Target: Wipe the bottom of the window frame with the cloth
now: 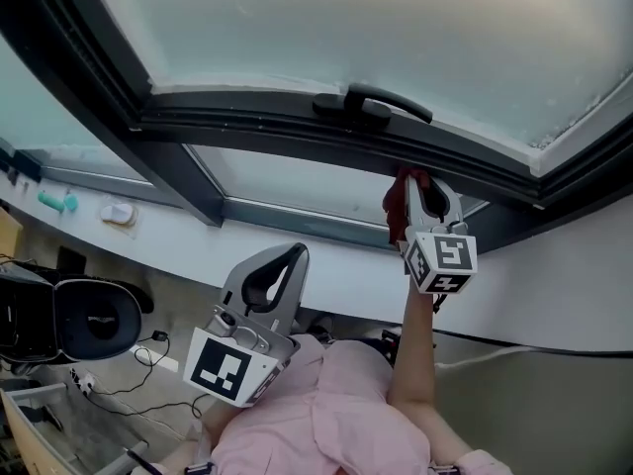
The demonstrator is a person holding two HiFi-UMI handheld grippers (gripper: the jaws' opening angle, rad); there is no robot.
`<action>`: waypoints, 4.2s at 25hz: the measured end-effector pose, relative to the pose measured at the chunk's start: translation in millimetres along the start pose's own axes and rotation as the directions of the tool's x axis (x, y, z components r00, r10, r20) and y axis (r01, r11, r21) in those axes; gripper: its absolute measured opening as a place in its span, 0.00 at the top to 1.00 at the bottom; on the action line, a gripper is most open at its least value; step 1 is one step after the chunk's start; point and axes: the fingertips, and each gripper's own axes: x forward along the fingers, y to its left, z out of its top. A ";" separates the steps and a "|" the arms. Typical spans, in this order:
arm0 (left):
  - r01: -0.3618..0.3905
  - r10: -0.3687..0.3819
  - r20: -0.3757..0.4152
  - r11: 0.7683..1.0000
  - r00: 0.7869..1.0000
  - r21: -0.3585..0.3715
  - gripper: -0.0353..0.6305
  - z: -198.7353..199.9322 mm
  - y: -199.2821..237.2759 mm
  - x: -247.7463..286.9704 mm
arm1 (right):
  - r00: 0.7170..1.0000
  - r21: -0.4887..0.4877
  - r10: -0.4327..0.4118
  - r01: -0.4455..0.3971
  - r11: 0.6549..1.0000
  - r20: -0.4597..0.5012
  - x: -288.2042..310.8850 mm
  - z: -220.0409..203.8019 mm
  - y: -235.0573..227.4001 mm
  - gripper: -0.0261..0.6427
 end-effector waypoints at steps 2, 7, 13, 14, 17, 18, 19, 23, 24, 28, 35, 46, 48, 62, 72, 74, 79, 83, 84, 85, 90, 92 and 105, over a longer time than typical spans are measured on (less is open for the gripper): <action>-0.011 0.011 0.000 1.000 1.000 -0.003 0.95 -0.5 -1.6 2.4 | 1.000 -0.001 0.011 -0.011 1.000 -0.001 0.0 0.0 -0.6 0.89; -0.007 0.007 -0.008 1.000 1.000 0.004 0.95 0.9 -11.1 7.7 | 0.999 0.009 0.037 -0.036 0.999 -0.011 -3.6 -2.3 1.1 0.89; -0.004 0.003 0.046 1.000 0.999 0.016 0.95 13.4 -20.1 12.8 | 0.998 -0.001 0.056 -0.056 0.998 -0.005 -4.4 -0.9 -0.1 0.89; -0.007 0.007 0.033 1.000 0.999 0.019 0.95 11.5 -19.9 11.3 | 0.998 -0.001 0.055 -0.055 0.998 -0.005 -5.0 -0.8 -1.3 0.89; -0.022 0.021 0.037 1.000 0.999 0.018 0.95 12.5 -19.2 8.5 | 0.999 0.001 0.045 -0.045 0.999 -0.007 -8.1 -1.1 -7.1 0.89; -0.026 0.026 0.052 1.000 0.998 0.015 0.95 15.0 -19.0 8.6 | 0.999 0.001 0.042 -0.042 0.999 -0.008 -8.9 -1.1 -9.0 0.89; -0.028 0.027 0.052 1.000 0.998 0.014 0.95 14.6 -18.9 8.3 | 0.999 0.000 0.037 -0.037 0.999 -0.009 -9.8 -1.2 -11.2 0.89; -0.025 0.025 0.015 1.000 1.000 0.015 0.95 7.2 -18.0 5.2 | 1.000 -0.003 0.004 -0.004 1.000 -0.010 -16.1 -1.8 -23.2 0.89; -0.026 0.025 0.017 1.000 1.000 0.016 0.95 7.6 -17.5 4.7 | 1.000 -0.001 -0.005 0.005 1.000 -0.009 -17.7 -2.0 -26.2 0.89; -0.022 0.022 0.022 1.000 1.000 0.018 0.95 8.1 -17.1 3.7 | 1.000 0.000 -0.024 0.024 1.000 -0.005 -21.1 -1.6 -34.1 0.89; -0.017 0.017 0.021 1.000 1.000 0.011 0.95 7.1 -12.7 3.1 | 0.998 -0.004 -0.061 0.061 0.998 -0.008 -25.7 -1.8 -44.1 0.89; -0.001 0.001 0.015 1.000 1.000 0.004 0.95 6.8 -4.8 5.3 | 0.995 -0.016 -0.102 0.102 0.995 -0.018 -31.5 -2.5 -55.8 0.89; 0.006 -0.006 0.015 1.000 1.000 0.004 0.95 7.6 -4.3 6.2 | 0.993 -0.017 -0.116 0.116 0.993 -0.021 -33.8 -2.7 -60.3 0.89; 0.017 -0.017 0.023 1.000 1.000 0.020 0.95 11.1 -2.2 7.0 | 0.986 -0.014 -0.164 0.164 0.986 -0.029 -42.6 -4.9 -78.8 0.89; 0.011 -0.011 0.022 1.000 1.000 0.019 0.95 9.9 -6.7 10.1 | 0.975 0.011 -0.218 0.219 0.976 -0.036 -56.0 -8.0 -103.9 0.89; 0.008 -0.009 0.022 1.000 1.000 0.018 0.95 9.6 -8.2 11.3 | 0.974 0.018 -0.225 0.226 0.974 -0.034 -58.3 -8.3 -108.1 0.89; 0.012 -0.013 0.020 1.000 1.000 0.021 0.95 8.1 -15.1 17.0 | 0.972 0.030 -0.235 0.236 0.971 -0.028 -63.2 -9.5 -117.8 0.89; 0.005 -0.005 0.015 1.000 1.000 0.020 0.95 5.5 -17.6 20.7 | 0.967 0.042 -0.252 0.254 0.966 -0.031 -69.8 -11.4 -129.8 0.89; 0.003 -0.003 0.014 1.000 1.000 0.019 0.95 5.2 -18.2 21.5 | 0.966 0.042 -0.255 0.256 0.966 -0.031 -71.0 -11.5 -132.1 0.89; 0.001 -0.001 0.014 1.000 1.000 0.018 0.95 5.1 -18.9 22.5 | 0.966 0.043 -0.257 0.258 0.965 -0.030 -72.1 -11.6 -134.3 0.89; -0.013 0.013 0.009 1.000 1.000 0.016 0.95 3.0 -20.6 25.4 | 0.960 0.052 -0.277 0.278 0.959 -0.029 -78.8 -13.2 -146.7 0.89; -0.021 0.021 0.007 1.000 1.000 0.017 0.95 2.9 -20.2 25.9 | 0.956 0.061 -0.292 0.293 0.954 -0.028 -82.6 -14.1 -153.5 0.89; -0.011 0.011 0.006 0.999 1.000 0.040 0.95 7.6 -31.2 38.9 | 0.899 0.148 -0.439 0.435 0.888 -0.012 -115.2 -22.0 -212.0 0.89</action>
